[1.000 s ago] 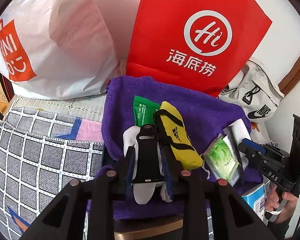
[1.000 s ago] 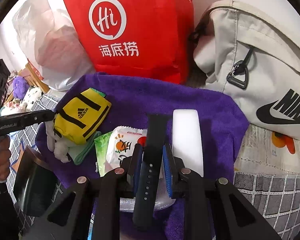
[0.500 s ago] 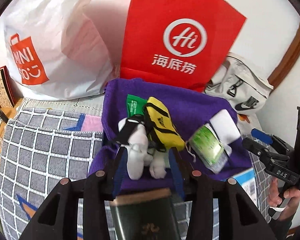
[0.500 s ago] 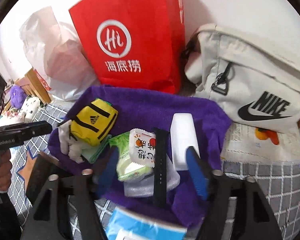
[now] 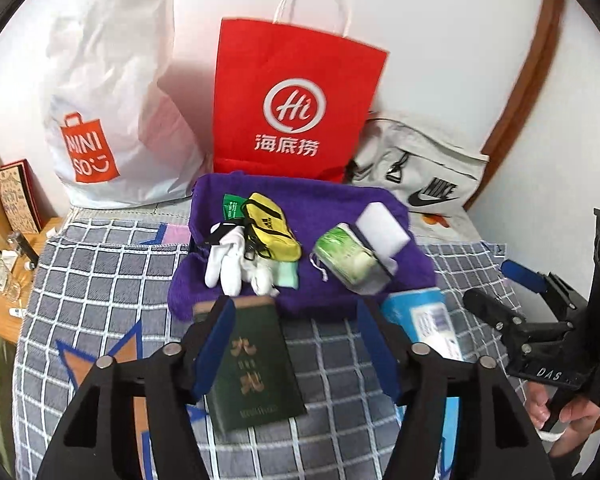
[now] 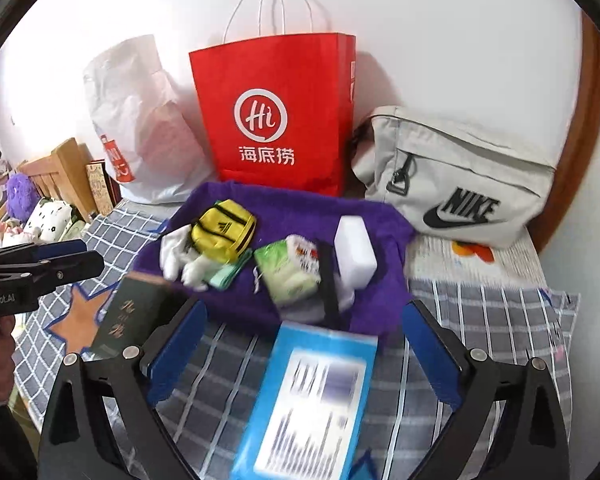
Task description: Organize soft objects
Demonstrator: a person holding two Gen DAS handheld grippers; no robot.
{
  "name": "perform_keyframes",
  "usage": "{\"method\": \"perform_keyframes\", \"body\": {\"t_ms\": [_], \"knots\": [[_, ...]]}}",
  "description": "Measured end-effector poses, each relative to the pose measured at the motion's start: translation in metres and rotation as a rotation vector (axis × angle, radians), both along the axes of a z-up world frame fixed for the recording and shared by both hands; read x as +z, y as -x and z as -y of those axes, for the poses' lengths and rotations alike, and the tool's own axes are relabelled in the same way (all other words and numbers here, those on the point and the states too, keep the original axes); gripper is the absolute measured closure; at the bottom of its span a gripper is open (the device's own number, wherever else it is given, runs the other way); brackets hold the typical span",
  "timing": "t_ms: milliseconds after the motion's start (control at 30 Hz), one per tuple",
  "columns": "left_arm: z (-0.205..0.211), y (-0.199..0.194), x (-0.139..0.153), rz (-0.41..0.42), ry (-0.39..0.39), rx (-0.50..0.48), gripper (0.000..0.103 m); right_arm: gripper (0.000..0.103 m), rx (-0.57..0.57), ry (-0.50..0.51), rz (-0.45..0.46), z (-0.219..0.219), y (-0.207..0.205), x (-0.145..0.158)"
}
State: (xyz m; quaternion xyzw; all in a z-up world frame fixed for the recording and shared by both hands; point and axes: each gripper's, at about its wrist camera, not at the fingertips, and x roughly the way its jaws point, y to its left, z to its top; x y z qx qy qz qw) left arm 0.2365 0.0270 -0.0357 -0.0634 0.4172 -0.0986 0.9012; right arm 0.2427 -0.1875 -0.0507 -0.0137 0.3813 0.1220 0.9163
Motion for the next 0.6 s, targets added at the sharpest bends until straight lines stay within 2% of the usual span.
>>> {"method": "perform_keyframes", "body": {"t_ms": [133,300,400,533,600], "knots": [[0.005,0.032,0.011,0.037,-0.011,0.001,0.032,0.005,-0.027,-0.024,-0.007,0.002,0.036,0.007],[0.008,0.072,0.018,0.062,-0.004,0.012,0.032,0.000,-0.065,-0.018,0.013,0.005,0.073,0.014],[0.008,0.093,0.019,0.076,0.000,0.024,0.026,0.000,-0.067,-0.032,0.015,0.007,0.094,0.016],[0.012,0.122,0.020,0.105,-0.041,0.063,0.014,0.000,-0.066,-0.011,0.037,0.008,0.122,0.019],[0.014,0.132,0.020,0.124,-0.085,0.097,0.014,0.000,-0.065,-0.017,0.045,0.009,0.135,0.020]]}}
